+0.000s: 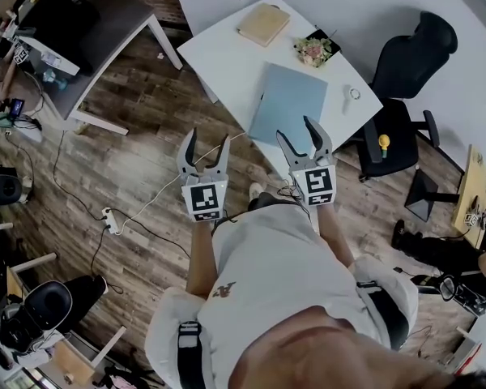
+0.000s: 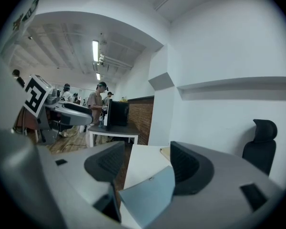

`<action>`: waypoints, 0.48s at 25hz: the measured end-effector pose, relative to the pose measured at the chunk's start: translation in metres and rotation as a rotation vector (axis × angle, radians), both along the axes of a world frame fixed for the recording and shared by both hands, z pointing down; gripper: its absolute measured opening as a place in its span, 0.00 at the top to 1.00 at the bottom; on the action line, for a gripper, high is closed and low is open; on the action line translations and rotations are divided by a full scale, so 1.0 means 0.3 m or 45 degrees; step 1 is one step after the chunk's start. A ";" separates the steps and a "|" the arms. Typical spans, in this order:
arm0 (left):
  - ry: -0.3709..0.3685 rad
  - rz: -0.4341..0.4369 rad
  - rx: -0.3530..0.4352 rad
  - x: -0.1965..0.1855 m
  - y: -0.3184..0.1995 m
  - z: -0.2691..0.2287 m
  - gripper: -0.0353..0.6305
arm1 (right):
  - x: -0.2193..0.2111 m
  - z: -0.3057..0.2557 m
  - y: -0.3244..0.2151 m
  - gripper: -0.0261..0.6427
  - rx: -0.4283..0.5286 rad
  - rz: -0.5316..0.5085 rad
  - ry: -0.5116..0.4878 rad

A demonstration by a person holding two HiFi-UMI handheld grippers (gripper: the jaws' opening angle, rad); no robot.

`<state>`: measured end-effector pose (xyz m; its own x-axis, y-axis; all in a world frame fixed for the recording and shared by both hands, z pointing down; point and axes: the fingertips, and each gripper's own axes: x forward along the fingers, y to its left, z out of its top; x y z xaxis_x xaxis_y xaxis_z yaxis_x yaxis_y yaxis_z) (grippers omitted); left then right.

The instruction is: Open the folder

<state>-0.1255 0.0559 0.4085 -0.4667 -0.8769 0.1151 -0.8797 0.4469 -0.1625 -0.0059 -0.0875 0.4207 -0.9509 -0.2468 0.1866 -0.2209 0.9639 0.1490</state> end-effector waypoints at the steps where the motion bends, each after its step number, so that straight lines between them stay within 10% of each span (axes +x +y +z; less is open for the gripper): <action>1: 0.001 0.003 0.003 -0.011 -0.013 0.000 0.49 | -0.011 0.000 -0.011 0.53 0.001 0.001 0.002; 12: -0.008 0.041 0.013 -0.104 -0.136 -0.020 0.49 | -0.093 -0.017 -0.113 0.53 0.015 0.028 -0.003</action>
<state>-0.1567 0.0149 0.4026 -0.4387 -0.8927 0.1035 -0.8927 0.4197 -0.1638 -0.0338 -0.1215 0.4155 -0.9456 -0.2701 0.1815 -0.2426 0.9569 0.1598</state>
